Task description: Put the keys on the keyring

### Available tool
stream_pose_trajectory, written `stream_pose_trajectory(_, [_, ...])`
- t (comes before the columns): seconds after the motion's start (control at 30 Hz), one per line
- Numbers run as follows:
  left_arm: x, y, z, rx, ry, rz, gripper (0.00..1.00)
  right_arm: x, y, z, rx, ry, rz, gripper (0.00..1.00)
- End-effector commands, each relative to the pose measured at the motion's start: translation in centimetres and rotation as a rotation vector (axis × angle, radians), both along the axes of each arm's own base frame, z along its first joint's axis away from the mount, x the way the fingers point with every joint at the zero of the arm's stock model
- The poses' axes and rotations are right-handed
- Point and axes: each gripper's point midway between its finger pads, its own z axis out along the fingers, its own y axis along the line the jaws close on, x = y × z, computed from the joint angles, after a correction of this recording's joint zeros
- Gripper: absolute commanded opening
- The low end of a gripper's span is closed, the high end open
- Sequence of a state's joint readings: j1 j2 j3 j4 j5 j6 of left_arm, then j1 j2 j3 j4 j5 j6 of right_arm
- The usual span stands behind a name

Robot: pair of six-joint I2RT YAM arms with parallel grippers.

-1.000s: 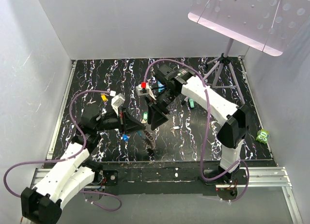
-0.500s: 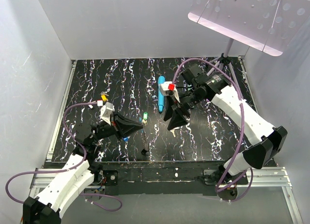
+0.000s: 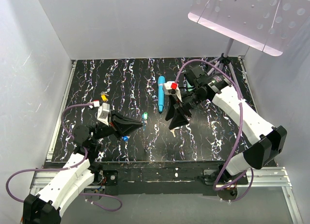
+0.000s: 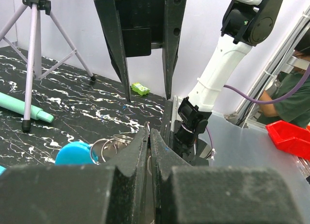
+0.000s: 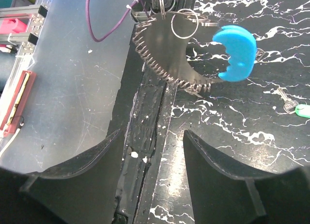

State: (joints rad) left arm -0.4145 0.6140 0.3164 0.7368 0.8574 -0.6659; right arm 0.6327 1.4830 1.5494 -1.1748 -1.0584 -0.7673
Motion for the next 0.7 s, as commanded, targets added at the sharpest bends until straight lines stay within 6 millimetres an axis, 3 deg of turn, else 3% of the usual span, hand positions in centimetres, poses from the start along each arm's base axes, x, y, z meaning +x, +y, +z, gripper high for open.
stream_pose_trajectory(0.0, [-0.5, 0.0, 1.3, -0.021, -0.084, -0.012, 0.00, -0.4, -0.2, 1.5, 0.073, -0.024, 0.011, 0.61])
stream_pose_trajectory(0.67, [-2.3, -0.5, 2.6, -0.036, -0.268, -0.137, 0.00, -2.3, -0.4, 1.6, 0.183, -0.002, 0.126, 0.61])
